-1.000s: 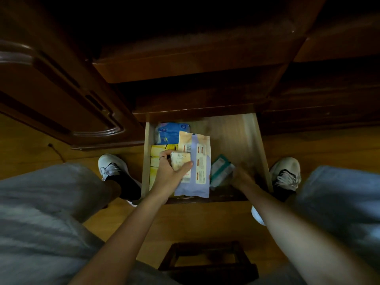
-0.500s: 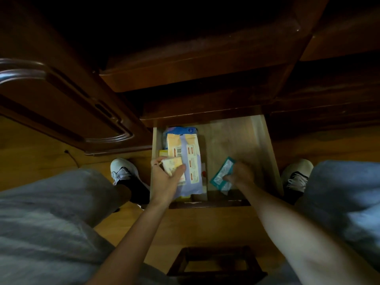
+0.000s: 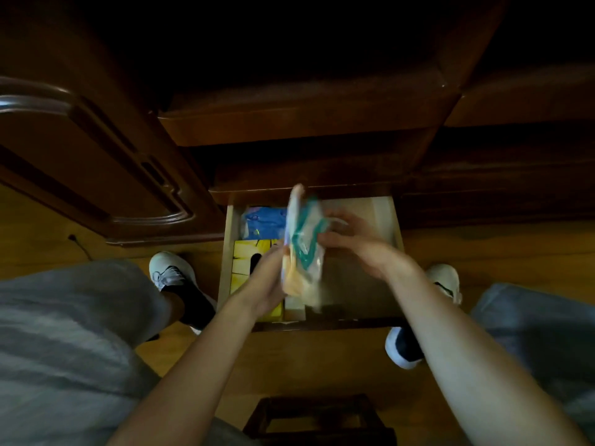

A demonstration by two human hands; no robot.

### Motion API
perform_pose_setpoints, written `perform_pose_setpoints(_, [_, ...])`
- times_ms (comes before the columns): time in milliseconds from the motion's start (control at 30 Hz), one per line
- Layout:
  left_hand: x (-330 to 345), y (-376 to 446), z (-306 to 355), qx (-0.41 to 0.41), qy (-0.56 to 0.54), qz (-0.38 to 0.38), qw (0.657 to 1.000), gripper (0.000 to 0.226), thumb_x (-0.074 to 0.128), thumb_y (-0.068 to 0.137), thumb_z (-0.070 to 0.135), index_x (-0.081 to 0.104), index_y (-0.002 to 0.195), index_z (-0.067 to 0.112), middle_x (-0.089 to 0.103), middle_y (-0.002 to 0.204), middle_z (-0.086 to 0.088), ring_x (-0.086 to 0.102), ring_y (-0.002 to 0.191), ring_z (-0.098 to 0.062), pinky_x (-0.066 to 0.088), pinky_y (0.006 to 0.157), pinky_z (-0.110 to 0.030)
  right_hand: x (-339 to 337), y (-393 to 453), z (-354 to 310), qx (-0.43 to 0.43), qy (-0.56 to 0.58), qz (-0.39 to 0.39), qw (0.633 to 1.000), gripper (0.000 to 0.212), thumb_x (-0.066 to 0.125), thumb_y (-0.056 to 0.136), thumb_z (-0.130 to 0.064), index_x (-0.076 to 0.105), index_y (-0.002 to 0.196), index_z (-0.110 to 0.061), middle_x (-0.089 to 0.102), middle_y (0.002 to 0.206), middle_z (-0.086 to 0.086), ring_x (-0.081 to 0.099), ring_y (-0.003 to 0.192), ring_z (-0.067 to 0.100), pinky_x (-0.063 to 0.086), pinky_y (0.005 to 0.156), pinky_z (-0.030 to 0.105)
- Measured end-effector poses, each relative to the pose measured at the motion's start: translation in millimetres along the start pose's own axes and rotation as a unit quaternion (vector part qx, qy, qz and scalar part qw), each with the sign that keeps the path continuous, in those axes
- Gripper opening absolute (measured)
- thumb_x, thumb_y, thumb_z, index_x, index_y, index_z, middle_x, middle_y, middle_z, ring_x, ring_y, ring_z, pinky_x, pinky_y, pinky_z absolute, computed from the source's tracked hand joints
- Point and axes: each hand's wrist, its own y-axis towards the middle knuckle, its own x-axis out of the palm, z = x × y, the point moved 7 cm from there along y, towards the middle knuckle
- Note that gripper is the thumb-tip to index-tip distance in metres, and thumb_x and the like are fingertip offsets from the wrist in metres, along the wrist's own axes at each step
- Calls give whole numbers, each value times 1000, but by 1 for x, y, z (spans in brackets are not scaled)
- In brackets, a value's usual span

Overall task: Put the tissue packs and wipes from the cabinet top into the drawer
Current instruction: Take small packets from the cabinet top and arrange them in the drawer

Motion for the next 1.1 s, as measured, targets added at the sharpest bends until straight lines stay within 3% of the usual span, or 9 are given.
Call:
perform_pose_setpoints(233, [-25, -4, 10, 103, 183, 166, 964, 24, 47, 104, 14, 69, 108, 24, 78, 92, -4, 75, 74, -17, 57, 53, -31, 15, -8, 21, 113, -90, -44, 988, 67, 86, 74, -34, 58, 135, -29, 70, 121, -7, 68, 99, -4, 52, 72, 9])
perform_pose_setpoints(333, [-38, -6, 10, 79, 133, 197, 968, 27, 49, 102, 29, 73, 96, 17, 77, 80, -5, 73, 64, -15, 55, 52, -28, 7, -3, 32, 124, -2, 11, 992, 74, 89, 69, -29, 54, 134, -24, 73, 118, 1, 71, 107, 16, 59, 85, 29])
perform_pose_setpoints(433, [-40, -2, 1, 34, 67, 158, 985, 43, 52, 96, 57, 79, 99, 24, 77, 102, -11, 75, 89, -26, 59, 80, -43, -7, -1, 29, 99, -24, 61, 993, 52, 86, 76, -30, 57, 119, -31, 74, 113, -3, 71, 102, 10, 58, 83, 27])
perform_pose_setpoints(567, [-35, 2, 1, 70, 145, 160, 974, 31, 69, 92, 32, 69, 112, 9, 78, 97, -10, 76, 83, -24, 61, 63, -34, -23, 0, 13, 59, -125, 137, 981, 72, 82, 81, -32, 48, 143, -18, 57, 141, 3, 58, 124, 14, 51, 103, 42])
perform_pose_setpoints(667, [-37, 7, 4, 88, 126, 182, 971, 22, 69, 92, 25, 68, 107, 8, 78, 96, -10, 76, 83, -23, 60, 59, -29, -16, -3, -15, -73, -134, 169, 974, 48, 77, 88, -31, 56, 128, -17, 67, 122, -5, 65, 110, 2, 60, 88, 33])
perform_pose_setpoints(733, [-42, 8, 8, 82, 107, 204, 970, 22, 68, 94, 28, 68, 106, 10, 79, 95, -7, 77, 83, -21, 59, 58, -28, -3, -6, -28, -137, -99, 156, 973, 29, 75, 90, -24, 59, 114, -20, 71, 107, -9, 69, 101, 1, 59, 75, 23])
perform_pose_setpoints(833, [-56, 6, 8, 61, 35, 245, 967, 23, 64, 96, 29, 63, 114, 16, 77, 103, -8, 76, 89, -22, 62, 68, -36, 8, -3, -42, -195, -57, 97, 974, 17, 71, 91, -10, 61, 100, -22, 72, 117, -14, 65, 116, 4, 56, 88, 24])
perform_pose_setpoints(933, [-60, 4, 10, 61, -8, 240, 969, 42, 60, 98, 31, 53, 135, 13, 71, 122, -12, 70, 108, -31, 55, 96, -52, 27, 4, -30, -126, -122, -49, 983, 30, 65, 93, -2, 70, 80, -29, 56, 144, -21, 40, 140, -5, 39, 112, 29])
perform_pose_setpoints(1100, [-47, -5, 22, 89, 16, 211, 973, 42, 65, 92, 41, 62, 125, 15, 75, 114, -8, 73, 103, -27, 57, 92, -52, 37, 1, -2, -80, -236, -111, 962, 39, 52, 98, -4, 78, 86, -31, 44, 148, -34, 36, 134, -14, 51, 99, 20])
